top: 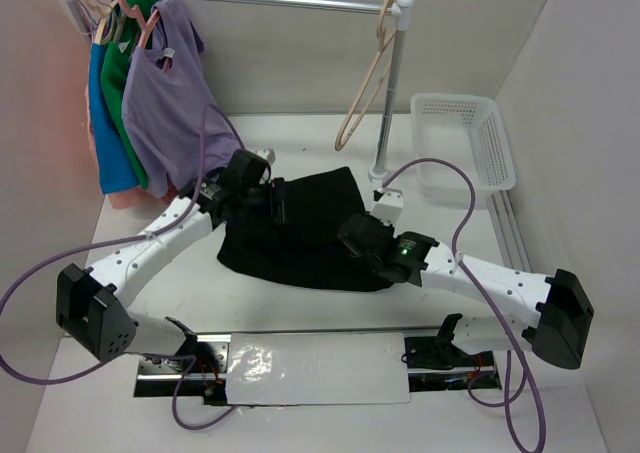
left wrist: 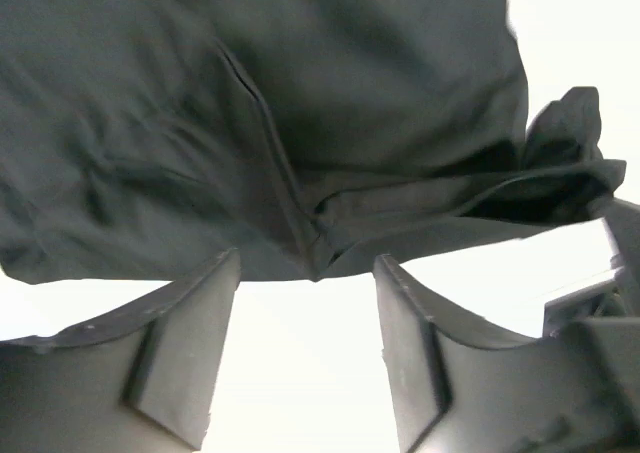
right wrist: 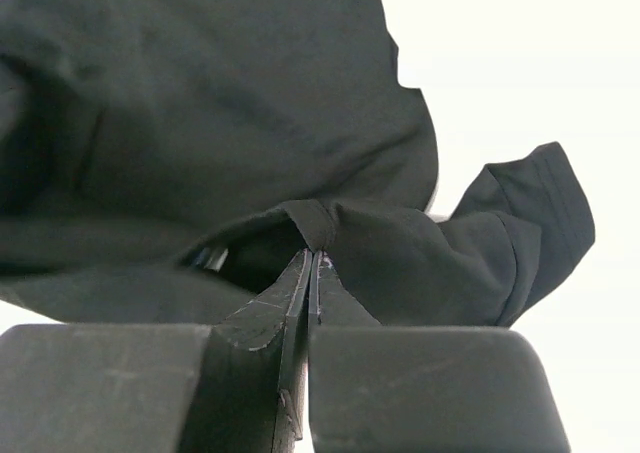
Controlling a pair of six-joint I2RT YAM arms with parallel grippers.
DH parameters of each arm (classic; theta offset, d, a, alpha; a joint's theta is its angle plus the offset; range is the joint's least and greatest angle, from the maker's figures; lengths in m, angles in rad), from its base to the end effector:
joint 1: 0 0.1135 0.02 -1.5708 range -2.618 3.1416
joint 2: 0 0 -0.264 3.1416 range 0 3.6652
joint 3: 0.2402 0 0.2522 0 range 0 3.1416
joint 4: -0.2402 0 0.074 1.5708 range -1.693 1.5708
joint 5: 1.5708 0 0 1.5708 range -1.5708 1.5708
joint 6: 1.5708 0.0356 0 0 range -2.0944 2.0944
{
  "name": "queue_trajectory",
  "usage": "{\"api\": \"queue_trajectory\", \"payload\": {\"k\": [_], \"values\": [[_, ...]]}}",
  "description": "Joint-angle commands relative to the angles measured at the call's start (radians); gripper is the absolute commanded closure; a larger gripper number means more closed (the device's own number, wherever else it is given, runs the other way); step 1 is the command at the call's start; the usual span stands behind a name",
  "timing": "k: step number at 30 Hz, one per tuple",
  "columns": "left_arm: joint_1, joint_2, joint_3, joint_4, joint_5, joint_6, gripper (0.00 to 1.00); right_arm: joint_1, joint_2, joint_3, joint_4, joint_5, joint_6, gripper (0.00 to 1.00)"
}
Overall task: Place the t-shirt on the hanger
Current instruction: Move the tshirt to the center of the board, then grab a hanger with the left arm
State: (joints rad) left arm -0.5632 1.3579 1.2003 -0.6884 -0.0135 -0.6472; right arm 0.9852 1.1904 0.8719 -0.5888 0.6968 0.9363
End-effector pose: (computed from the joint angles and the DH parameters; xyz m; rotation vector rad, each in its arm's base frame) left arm 0.2440 -0.1535 0.3103 -0.1108 2.4856 -0.5229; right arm 0.1494 0.1839 0.2591 0.2221 2.2134 0.1639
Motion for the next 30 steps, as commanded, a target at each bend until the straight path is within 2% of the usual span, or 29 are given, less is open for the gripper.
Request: {"api": "queue_trajectory", "payload": {"k": [1,4,7,8,10,11,12,15,17,18,21,25,28,30], "values": [[0.084,0.079,0.240,-0.083,0.015,0.170,0.25,0.015,-0.018,-0.034,-0.025,0.021,0.038,1.00],[0.117,0.185,0.495,-0.158,0.066,0.245,0.22,0.024,-0.018,-0.044,-0.025,0.021,0.058,1.00],[0.117,0.220,0.652,-0.158,0.093,0.297,0.17,0.033,-0.040,-0.054,-0.034,0.021,0.070,1.00],[0.117,0.233,0.759,-0.158,0.093,0.314,0.14,0.033,-0.049,-0.054,-0.034,0.021,0.079,1.00],[0.117,0.273,0.896,-0.139,0.151,0.325,0.16,0.033,-0.049,-0.054,-0.052,0.032,0.088,1.00],[0.117,0.289,0.897,-0.128,0.191,0.340,0.17,0.033,-0.049,-0.054,-0.052,0.032,0.088,1.00],[0.117,0.315,1.012,-0.128,0.257,0.340,0.17,0.033,-0.049,-0.054,-0.052,0.032,0.078,1.00],[0.117,0.435,1.210,-0.111,0.318,0.340,0.13,0.033,-0.029,-0.045,-0.063,0.032,0.081,1.00],[0.106,0.451,1.211,-0.035,0.352,0.340,0.11,0.046,-0.029,-0.036,-0.075,0.023,0.098,1.00],[0.089,0.451,1.155,0.080,0.339,0.330,0.09,0.046,-0.029,-0.036,-0.066,0.009,0.098,1.00],[0.028,0.426,1.081,0.228,0.288,0.333,0.04,0.055,-0.040,-0.059,-0.057,0.000,0.108,1.00],[-0.044,0.506,1.209,0.228,0.226,0.389,0.03,0.055,-0.040,-0.059,-0.109,0.000,0.141,1.00],[-0.102,0.547,1.200,0.271,0.070,0.428,0.03,0.055,-0.049,-0.059,-0.121,0.009,0.141,1.00],[-0.122,0.576,1.214,0.280,0.023,0.442,0.03,0.055,-0.049,-0.059,-0.121,0.009,0.150,1.00]]}}
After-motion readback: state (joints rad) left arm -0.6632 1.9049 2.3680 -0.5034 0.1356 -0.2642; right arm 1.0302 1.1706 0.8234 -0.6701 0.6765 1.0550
